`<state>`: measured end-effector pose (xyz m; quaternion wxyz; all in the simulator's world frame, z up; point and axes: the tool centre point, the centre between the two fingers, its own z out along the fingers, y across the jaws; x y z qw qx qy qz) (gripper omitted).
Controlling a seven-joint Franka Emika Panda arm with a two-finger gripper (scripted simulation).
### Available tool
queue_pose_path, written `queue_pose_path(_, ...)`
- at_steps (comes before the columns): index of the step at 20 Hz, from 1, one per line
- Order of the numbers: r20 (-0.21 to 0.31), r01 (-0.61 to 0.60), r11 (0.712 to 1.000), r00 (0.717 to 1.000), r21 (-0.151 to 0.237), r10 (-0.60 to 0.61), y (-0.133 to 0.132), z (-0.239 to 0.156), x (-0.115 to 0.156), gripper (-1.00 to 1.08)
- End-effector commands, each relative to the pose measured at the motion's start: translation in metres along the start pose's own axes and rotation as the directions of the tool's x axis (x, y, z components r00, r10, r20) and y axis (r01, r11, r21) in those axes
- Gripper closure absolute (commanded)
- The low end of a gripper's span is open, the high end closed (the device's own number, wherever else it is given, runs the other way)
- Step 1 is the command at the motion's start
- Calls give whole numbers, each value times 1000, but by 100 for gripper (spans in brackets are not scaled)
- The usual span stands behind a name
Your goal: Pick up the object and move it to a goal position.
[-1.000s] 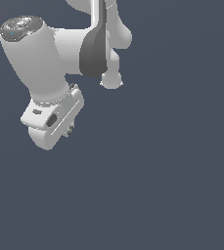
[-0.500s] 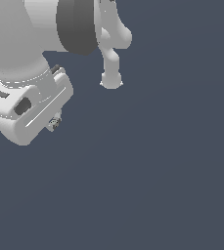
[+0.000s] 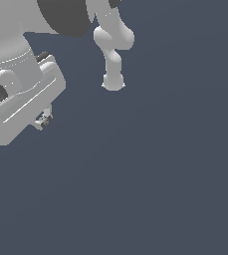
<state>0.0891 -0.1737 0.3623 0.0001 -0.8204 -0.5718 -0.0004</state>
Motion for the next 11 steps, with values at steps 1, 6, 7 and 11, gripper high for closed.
queue_pose_path(1,1,0,1000,1000,0,0,3,-5,-1,108)
queue_pose_path(6,1,0,1000,1000,0,0,6,-11,-1,108)
queue_pose_path(7,1,0,1000,1000,0,0,6,-12,-1,108)
queue_pose_path(11,1,0,1000,1000,0,0,7,-13,-2,108)
